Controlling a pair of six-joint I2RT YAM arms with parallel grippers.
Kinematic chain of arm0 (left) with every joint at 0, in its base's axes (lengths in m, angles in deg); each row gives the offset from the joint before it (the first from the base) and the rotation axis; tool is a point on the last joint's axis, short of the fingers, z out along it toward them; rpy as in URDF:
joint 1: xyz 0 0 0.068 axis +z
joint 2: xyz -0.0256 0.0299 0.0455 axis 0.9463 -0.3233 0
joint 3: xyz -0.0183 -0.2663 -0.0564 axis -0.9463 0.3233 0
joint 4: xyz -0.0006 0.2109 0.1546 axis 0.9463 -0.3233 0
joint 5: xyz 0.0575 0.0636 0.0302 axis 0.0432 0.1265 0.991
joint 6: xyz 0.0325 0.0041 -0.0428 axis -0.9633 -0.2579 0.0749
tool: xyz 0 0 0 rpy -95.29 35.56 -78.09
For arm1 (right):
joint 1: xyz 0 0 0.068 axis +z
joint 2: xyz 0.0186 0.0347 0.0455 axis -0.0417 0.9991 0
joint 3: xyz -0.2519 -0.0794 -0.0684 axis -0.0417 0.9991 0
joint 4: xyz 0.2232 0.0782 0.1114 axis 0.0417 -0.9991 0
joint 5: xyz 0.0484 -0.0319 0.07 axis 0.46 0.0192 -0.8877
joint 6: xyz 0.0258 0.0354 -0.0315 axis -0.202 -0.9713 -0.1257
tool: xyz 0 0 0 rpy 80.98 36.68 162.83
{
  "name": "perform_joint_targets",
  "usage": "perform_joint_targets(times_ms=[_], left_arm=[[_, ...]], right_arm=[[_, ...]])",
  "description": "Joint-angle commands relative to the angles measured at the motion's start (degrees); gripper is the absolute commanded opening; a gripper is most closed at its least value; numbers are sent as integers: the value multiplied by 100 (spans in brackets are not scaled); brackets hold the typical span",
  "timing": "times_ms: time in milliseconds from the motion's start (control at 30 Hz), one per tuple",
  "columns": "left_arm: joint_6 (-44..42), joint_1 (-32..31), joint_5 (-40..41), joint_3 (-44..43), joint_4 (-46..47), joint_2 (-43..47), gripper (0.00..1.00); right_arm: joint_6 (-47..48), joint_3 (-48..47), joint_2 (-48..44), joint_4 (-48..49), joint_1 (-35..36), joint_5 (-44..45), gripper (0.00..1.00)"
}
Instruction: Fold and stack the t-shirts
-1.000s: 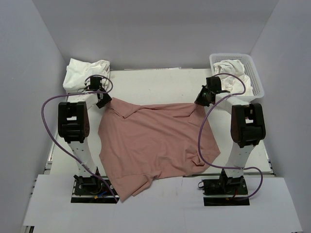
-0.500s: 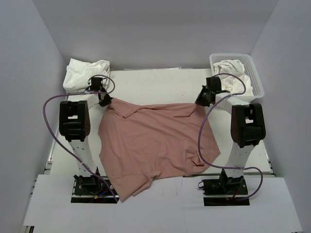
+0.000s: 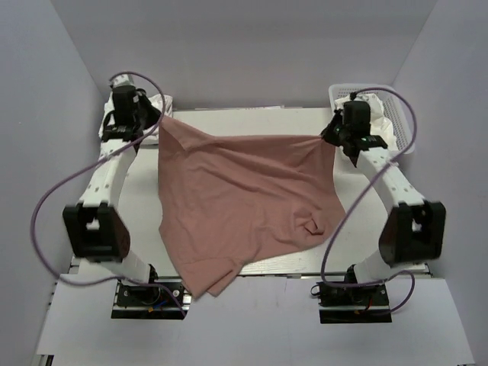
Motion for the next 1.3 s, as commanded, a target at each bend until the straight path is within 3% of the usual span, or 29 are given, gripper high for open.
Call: perform_joint_targets(times_ms=[0, 267, 600, 733, 900, 1000, 1133, 1267], left_arm=[[-111, -6, 287, 141, 349, 1583, 0], [-409, -6, 568, -630, -10, 3265, 0], [-805, -58, 1105, -2450, -766, 4006, 0], [-919, -58, 1157, -3285, -1039, 4058, 0], [-919, -58, 1157, -3226, -820, 4129, 0], [-919, -58, 1157, -2972, -767, 3866, 0], [-867, -58, 1219, -2260, -495, 3181, 0], [-761, 20, 1062, -1259, 188, 2267, 0]], right_arm=[[217, 89, -1101, 109, -5, 351, 0], [692, -208, -3289, -505, -14, 54, 0], [903, -1419, -5084, -1051, -23, 9, 0], [921, -2247, -5139, -1577, -40, 87, 0], [973, -2530, -4938, -1816, -14, 526, 0], [939, -2205, -4753, -1772, -14, 860, 0], [745, -978, -4140, -1255, -31, 914, 0], [692, 173, -3289, -534, -40, 468, 0]])
